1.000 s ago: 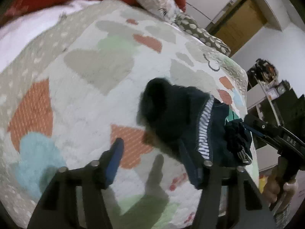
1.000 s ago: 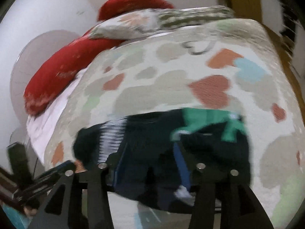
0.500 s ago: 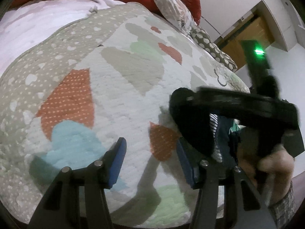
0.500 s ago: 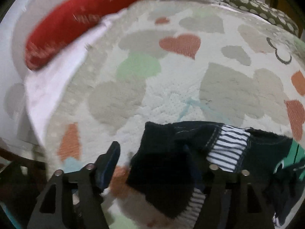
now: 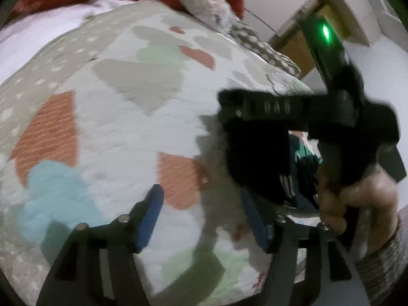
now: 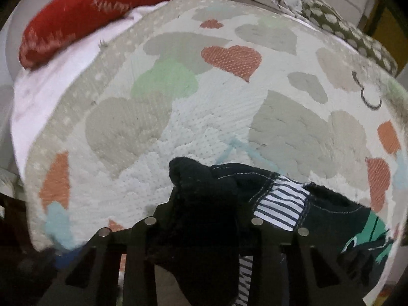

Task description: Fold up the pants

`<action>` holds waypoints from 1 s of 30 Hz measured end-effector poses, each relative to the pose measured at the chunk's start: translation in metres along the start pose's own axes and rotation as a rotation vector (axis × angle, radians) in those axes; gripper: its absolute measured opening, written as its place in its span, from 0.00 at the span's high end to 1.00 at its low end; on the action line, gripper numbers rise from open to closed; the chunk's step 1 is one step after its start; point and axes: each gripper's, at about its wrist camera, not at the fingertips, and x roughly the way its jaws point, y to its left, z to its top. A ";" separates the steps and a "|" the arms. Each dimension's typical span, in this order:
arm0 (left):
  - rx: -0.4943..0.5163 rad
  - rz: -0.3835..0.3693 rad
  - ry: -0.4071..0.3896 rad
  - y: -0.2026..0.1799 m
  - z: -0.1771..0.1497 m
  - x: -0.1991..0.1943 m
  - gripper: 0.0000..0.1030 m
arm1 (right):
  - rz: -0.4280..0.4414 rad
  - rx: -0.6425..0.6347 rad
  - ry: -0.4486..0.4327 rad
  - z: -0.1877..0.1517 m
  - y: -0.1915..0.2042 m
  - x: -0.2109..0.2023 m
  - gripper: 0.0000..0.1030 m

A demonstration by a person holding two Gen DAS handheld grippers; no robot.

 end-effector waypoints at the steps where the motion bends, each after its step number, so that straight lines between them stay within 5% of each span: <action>1: 0.026 0.001 -0.011 -0.008 0.000 0.004 0.28 | 0.031 0.022 -0.007 0.000 -0.005 -0.005 0.66; 6: 0.091 0.003 -0.031 -0.038 0.009 0.024 0.31 | 0.130 0.103 -0.031 -0.002 -0.019 -0.019 0.66; 9: 0.113 -0.029 0.019 -0.055 0.014 0.036 0.76 | 0.166 0.132 -0.062 -0.004 -0.025 -0.033 0.66; 10: 0.123 -0.044 0.032 -0.061 0.016 0.038 0.81 | 0.178 0.142 -0.075 -0.005 -0.028 -0.038 0.66; 23: 0.305 -0.092 0.037 -0.164 0.016 0.030 0.81 | 0.375 0.362 -0.284 -0.062 -0.131 -0.120 0.66; 30: 0.376 -0.091 0.079 -0.196 0.004 0.040 0.75 | 0.385 0.525 -0.344 -0.112 -0.205 -0.123 0.66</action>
